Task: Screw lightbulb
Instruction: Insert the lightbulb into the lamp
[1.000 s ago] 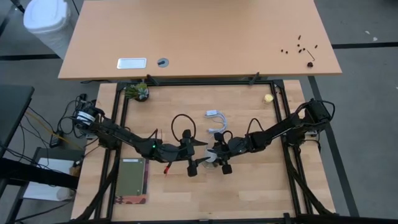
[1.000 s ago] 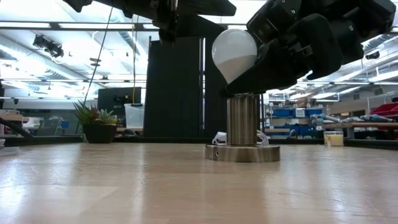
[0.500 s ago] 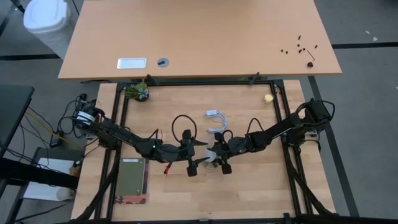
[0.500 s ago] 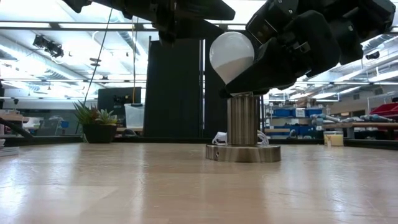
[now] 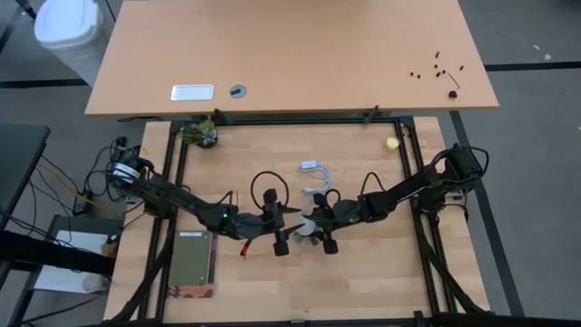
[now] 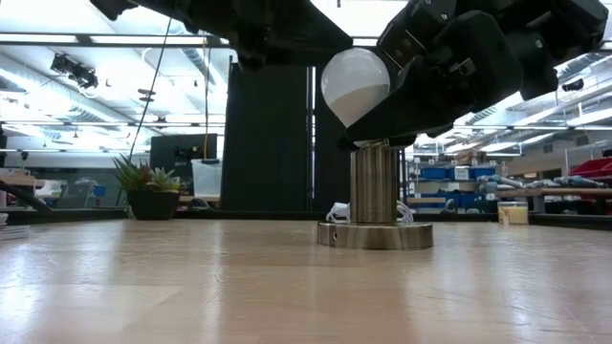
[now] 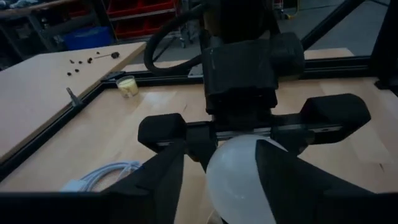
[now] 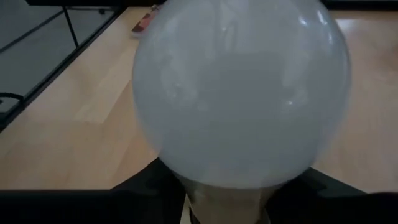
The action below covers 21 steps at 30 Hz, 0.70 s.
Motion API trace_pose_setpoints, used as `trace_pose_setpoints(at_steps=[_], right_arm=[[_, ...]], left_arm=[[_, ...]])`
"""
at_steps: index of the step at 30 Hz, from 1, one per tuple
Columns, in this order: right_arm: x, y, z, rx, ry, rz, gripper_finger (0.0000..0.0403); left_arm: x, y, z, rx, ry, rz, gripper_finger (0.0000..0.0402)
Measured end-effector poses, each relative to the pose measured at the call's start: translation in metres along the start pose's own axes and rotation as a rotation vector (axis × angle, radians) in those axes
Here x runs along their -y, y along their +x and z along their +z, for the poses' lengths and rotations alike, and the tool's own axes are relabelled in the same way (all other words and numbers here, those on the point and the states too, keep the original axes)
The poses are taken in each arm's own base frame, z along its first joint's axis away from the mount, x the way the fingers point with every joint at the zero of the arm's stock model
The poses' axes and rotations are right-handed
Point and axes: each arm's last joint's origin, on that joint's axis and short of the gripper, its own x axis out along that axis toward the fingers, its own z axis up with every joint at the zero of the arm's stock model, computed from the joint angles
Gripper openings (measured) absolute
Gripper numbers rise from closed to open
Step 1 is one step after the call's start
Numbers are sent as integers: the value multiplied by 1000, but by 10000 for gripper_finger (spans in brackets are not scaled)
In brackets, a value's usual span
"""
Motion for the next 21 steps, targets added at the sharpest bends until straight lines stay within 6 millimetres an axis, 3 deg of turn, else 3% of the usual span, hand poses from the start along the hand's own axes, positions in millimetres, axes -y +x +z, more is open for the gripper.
trace_pose_setpoints(at_steps=[6, 21], right_arm=[[0, 0, -2, -15, 0, -1, 186], [1, 0, -1, -12, 31, -2, 216]], left_arm=[[6, 10, -9, 23, -16, 1, 179], [7, 11, -11, 21, -16, -26, 178]])
